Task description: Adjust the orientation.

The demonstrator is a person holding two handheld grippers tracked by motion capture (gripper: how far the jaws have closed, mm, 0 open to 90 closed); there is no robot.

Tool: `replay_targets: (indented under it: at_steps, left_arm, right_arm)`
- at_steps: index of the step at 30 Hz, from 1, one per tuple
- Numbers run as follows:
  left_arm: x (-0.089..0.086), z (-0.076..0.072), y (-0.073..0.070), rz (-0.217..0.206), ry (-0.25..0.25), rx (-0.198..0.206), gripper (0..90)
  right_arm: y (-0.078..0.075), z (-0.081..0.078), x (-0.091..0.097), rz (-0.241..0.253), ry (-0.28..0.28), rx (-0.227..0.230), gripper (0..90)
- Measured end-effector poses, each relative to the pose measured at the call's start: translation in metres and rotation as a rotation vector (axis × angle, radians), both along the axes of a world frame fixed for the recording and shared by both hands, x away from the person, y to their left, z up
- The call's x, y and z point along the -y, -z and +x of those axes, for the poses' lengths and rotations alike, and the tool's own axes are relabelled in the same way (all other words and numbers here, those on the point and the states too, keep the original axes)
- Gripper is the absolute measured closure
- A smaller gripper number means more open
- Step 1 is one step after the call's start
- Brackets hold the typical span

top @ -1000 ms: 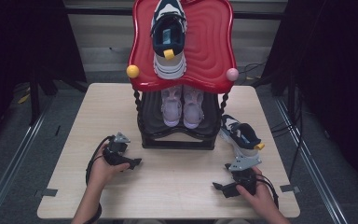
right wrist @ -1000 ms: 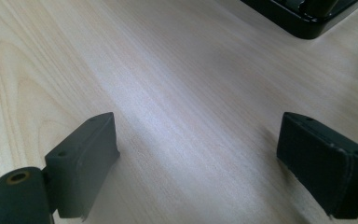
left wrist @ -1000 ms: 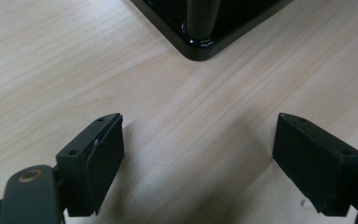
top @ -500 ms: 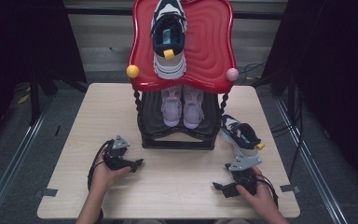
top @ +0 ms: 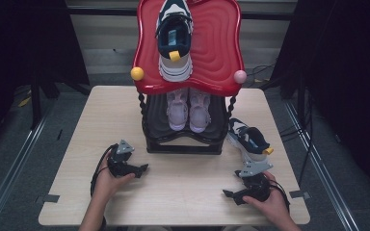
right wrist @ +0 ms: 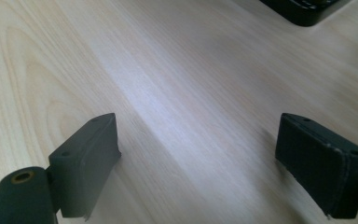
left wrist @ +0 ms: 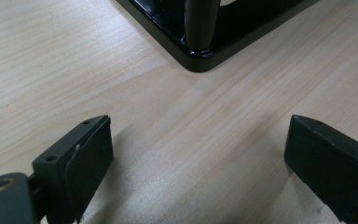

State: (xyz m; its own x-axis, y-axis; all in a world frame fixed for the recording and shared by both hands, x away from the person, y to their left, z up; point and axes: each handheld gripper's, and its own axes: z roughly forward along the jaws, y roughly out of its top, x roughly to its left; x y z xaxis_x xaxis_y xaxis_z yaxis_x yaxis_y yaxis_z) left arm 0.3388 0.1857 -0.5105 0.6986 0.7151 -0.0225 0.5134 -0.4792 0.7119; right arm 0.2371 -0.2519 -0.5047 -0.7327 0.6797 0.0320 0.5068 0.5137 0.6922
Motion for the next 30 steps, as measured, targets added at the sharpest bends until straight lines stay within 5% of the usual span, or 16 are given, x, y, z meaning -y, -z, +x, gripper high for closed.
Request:
replay_targets:
  at_steps: [11, 21, 30]
  left_arm:
    - [0.0, 0.0, 0.0, 0.005, 0.007, 0.0, 5.9]
    - [0.0, -0.001, 0.0, -0.001, 0.005, 0.0, 5.9]
    - [0.0, 0.0, 0.0, 0.003, 0.007, 0.0, 5.7]
  right_arm:
    - [-0.01, -0.006, 0.024, -0.02, 0.032, -0.007, 12.8]
    - [-0.02, -0.005, 0.067, -0.032, 0.166, -0.004, 14.0]
    - [-0.021, 0.011, 0.083, -0.057, 0.243, -0.004, 14.2]
